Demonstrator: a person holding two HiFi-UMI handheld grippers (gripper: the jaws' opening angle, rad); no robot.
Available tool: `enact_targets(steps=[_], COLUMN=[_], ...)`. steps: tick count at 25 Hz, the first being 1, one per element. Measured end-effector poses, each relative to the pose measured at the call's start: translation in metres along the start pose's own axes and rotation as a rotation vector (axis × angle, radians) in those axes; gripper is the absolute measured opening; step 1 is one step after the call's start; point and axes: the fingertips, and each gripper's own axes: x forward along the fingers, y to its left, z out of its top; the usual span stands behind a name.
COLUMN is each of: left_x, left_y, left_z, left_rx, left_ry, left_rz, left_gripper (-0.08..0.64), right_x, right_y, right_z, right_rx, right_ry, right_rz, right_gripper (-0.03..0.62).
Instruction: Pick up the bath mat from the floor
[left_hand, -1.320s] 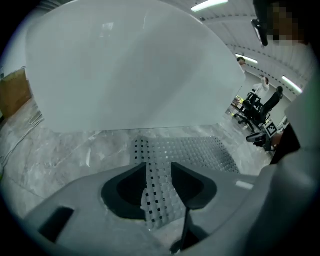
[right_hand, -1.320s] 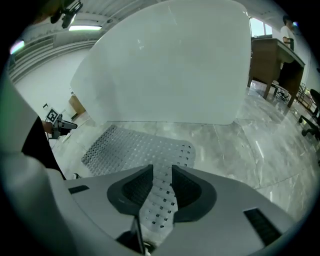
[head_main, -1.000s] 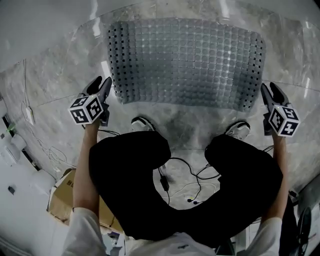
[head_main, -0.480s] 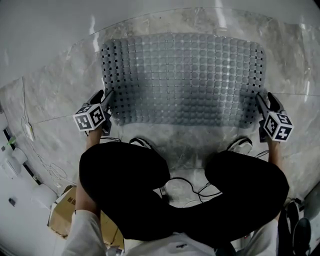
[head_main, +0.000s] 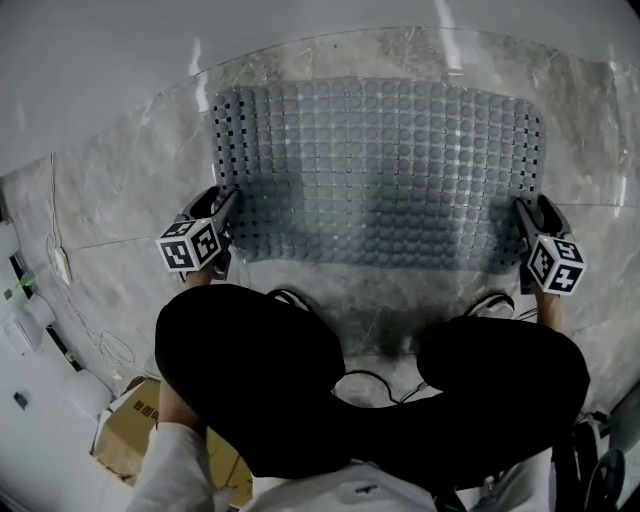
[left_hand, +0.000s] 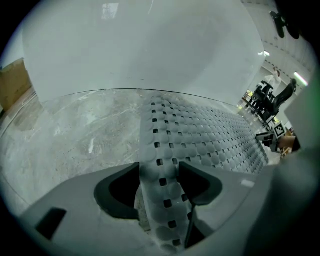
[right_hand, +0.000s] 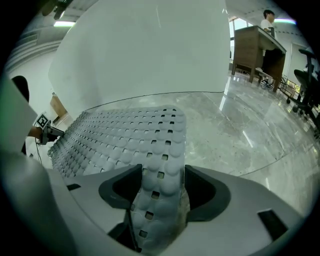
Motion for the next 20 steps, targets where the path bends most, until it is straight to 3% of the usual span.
enact_targets(steps=[4,8,14,20], left_x=[-0.001,0.0,-0.001,-0.008], left_y=[-0.001,0.0,-0.003,-0.019], left_z=[-0.001,-0.001,0.0,0.005], left_rx=[0.023,0.023,0.015,0.063], left_ry=[-0.027,-0.033,-0.031,-0.044], left_rz=[0.006,0.013,-0.02,-0.066], left_gripper=[0.248,0.244,0.221,0.119], right_x=[0.0,0.001,-0.001,-0.007], right_y=[0.0,0.002,0.012,0.022], right_z=[0.0,0.003,0.007,0.011], right_rx=[-0.008,0.021,0.072,0.09], right_ry=[0.006,0.009,-0.001,-0.049], right_rz=[-0.027,0.012,0.085,0.142], right_gripper=[0.232,0.228,0.15,0.088])
